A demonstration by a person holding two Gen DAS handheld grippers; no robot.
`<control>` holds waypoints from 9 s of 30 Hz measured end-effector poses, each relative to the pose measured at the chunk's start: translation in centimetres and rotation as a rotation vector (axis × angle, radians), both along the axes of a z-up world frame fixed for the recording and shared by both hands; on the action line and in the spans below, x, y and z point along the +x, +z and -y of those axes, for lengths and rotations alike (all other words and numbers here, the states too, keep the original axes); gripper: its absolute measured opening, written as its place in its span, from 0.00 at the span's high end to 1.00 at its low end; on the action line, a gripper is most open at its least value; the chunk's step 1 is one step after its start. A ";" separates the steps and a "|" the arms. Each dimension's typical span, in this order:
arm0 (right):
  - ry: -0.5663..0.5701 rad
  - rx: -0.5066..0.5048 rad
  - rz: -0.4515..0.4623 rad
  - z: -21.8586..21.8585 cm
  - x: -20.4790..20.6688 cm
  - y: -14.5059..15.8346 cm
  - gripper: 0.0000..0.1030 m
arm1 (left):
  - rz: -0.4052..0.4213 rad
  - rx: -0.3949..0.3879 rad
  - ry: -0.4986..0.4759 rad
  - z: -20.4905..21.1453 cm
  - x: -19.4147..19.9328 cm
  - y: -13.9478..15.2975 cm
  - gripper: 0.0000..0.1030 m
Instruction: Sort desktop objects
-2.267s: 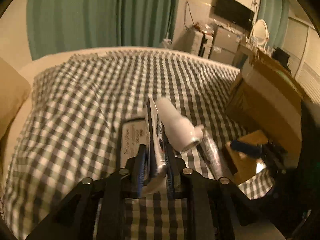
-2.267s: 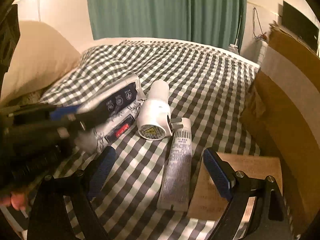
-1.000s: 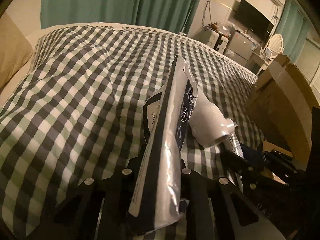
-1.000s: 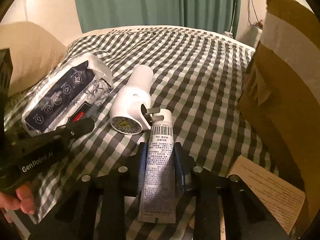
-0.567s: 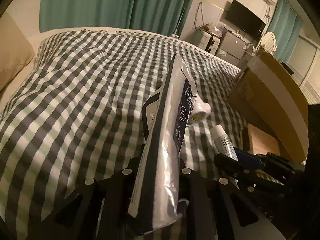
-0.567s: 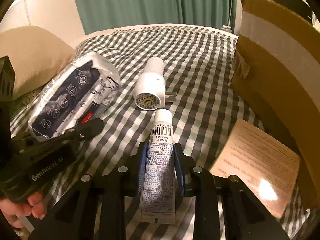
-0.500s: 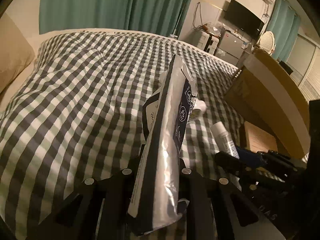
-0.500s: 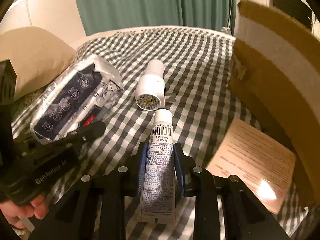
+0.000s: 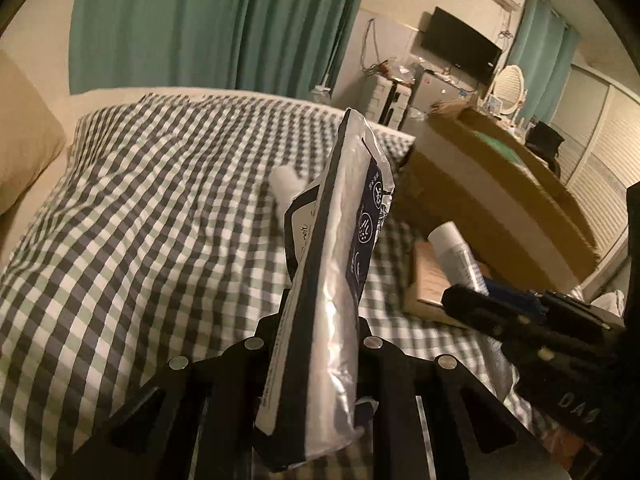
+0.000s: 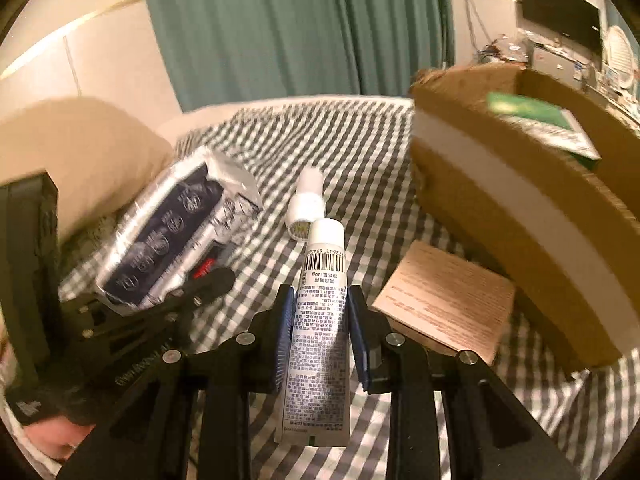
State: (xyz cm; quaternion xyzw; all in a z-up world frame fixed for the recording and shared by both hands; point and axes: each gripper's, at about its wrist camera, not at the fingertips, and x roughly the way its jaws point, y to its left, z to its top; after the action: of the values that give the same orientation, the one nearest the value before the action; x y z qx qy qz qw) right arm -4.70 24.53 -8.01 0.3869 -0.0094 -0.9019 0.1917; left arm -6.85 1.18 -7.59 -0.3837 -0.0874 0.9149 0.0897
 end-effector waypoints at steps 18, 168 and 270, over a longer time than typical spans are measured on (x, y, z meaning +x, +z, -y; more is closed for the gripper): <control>-0.201 0.035 -0.168 -13.2 -2.9 9.9 0.74 | -0.129 0.060 -0.281 -15.1 -4.9 10.9 0.85; -0.598 0.011 0.229 -4.9 -2.8 -7.4 0.13 | 0.123 0.011 0.178 2.8 -3.6 -5.0 0.34; -0.498 0.002 -0.273 -16.9 -3.1 9.7 0.00 | -0.245 -0.220 0.093 -13.6 -8.2 13.4 0.00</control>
State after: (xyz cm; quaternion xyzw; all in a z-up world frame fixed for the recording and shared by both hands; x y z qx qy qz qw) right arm -7.83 41.45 1.67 0.2476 -0.0776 -0.9650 -0.0368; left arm -15.03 14.82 5.85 -0.2723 0.0073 0.9621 0.0146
